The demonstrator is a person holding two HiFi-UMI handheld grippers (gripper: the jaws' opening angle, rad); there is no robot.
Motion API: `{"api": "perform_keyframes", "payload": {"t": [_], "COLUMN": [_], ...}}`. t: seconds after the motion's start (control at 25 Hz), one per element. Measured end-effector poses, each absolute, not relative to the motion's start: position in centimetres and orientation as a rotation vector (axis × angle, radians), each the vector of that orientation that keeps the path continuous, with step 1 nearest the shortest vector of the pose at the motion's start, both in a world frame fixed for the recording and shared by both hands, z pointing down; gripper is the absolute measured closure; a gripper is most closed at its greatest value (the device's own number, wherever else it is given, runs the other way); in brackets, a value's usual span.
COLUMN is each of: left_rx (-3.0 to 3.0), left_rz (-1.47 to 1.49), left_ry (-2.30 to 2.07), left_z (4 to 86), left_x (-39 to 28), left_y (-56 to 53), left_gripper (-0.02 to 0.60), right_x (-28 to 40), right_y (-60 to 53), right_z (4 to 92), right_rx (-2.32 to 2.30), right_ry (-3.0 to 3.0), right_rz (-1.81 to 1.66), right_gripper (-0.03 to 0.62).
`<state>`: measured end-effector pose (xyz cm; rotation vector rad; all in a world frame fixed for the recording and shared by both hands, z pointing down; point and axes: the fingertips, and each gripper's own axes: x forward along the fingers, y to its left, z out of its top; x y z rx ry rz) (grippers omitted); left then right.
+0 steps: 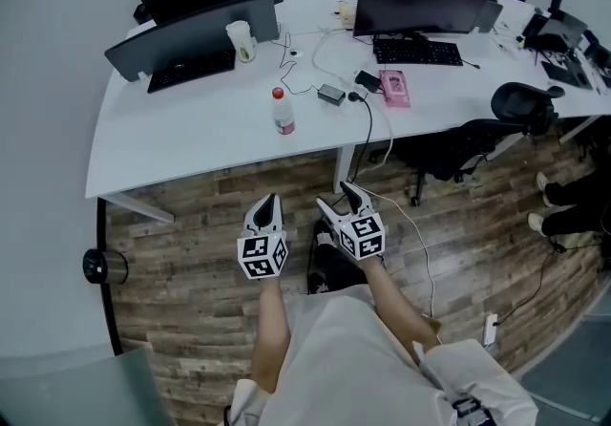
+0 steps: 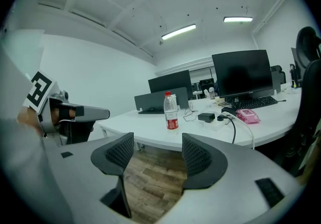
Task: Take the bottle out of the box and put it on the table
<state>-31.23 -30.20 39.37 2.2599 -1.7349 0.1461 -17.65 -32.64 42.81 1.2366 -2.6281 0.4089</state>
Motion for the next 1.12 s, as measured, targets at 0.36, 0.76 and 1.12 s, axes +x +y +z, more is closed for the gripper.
{"api": "perform_keyframes", "payload": {"t": [0.36,0.76,1.12], "left_rx": [2.248,2.266,2.265], "left_rz": [0.162,0.155,0.144], "left_ry": [-1.719,-1.723,-1.724], "left_z": [39.9,39.5,39.5], "left_x": [-31.5,-31.2,-31.4], "left_y": [-28.7,-28.5,-28.3], "left_gripper": [0.568,0.568,0.568], "right_x": [-17.2,-16.6,-16.4], "right_y": [-32.0,-32.1,-32.0], "right_z": [43.1,42.5,42.6], "right_rx": [1.262,1.304,1.303], "right_ry": [-2.592,-2.580,-2.571], "right_rz": [0.409,0.411,0.427], "right_gripper": [0.358,0.481,0.534]}}
